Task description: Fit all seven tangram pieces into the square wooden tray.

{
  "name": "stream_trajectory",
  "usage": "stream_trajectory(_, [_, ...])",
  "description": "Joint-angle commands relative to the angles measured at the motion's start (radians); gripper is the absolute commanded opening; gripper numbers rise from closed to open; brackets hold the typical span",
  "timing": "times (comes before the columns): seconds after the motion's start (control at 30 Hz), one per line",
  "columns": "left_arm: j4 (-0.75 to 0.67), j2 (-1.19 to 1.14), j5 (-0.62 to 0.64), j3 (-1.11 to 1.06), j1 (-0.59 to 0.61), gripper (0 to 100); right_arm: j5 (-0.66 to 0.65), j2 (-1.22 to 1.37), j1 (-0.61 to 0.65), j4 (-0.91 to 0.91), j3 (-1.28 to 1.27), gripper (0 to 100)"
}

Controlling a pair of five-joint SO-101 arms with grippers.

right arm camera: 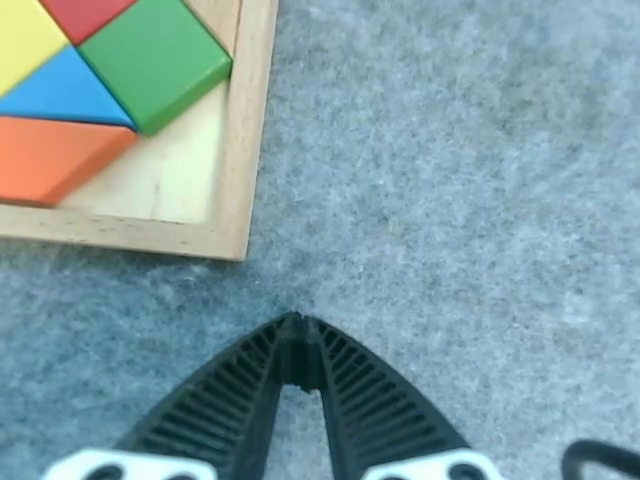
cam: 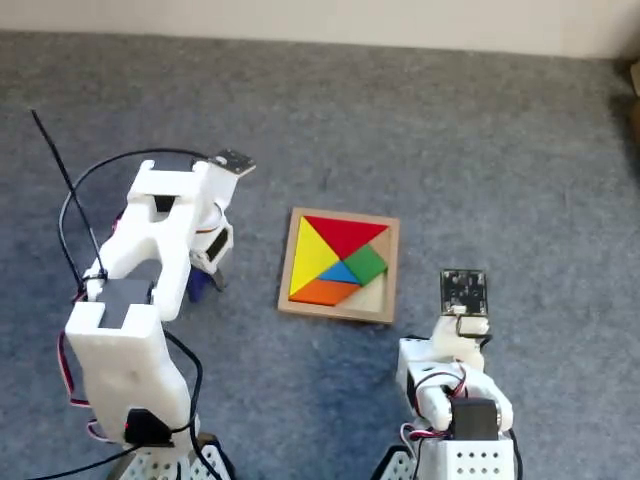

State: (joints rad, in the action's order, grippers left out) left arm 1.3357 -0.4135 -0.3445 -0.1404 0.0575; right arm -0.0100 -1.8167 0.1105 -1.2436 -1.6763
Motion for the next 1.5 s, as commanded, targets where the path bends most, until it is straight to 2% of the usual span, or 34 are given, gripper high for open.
stream_trajectory(0.0, [0.012, 0.028, 0.014, -0.001, -0.031, 14, 0.003, -0.015, -0.008, -0.007, -0.137, 0.5])
stream_trajectory(0.2, [0.078, 0.148, 0.014, -0.002, -0.041, 10, 0.003, -0.015, -0.008, -0.007, -0.137, 0.5])
stream_trajectory(0.43, [0.172, 0.275, 0.017, -0.004, -0.143, 5, 0.003, -0.015, -0.008, -0.007, -0.137, 0.5])
stream_trajectory(0.73, [0.175, 0.298, 0.057, -0.002, -0.191, 5, 0.003, -0.015, -0.008, -0.007, -0.137, 0.5])
stream_trajectory(0.87, [0.192, 0.308, 0.066, 0.019, -0.272, 5, 0.003, -0.015, -0.008, -0.007, -0.137, 0.5])
stream_trajectory(0.93, [0.196, 0.323, 0.118, 0.035, -0.32, 5, 0.003, -0.015, -0.008, -0.007, -0.137, 0.5])
stream_trajectory(1.23, [0.187, 0.346, 0.25, 0.151, -0.512, 5, 0.003, -0.015, -0.008, -0.007, -0.137, 0.5])
stream_trajectory(1.47, [0.038, 0.346, 0.252, 0.137, -0.559, 5, 0.003, -0.015, -0.008, -0.007, -0.137, 0.5])
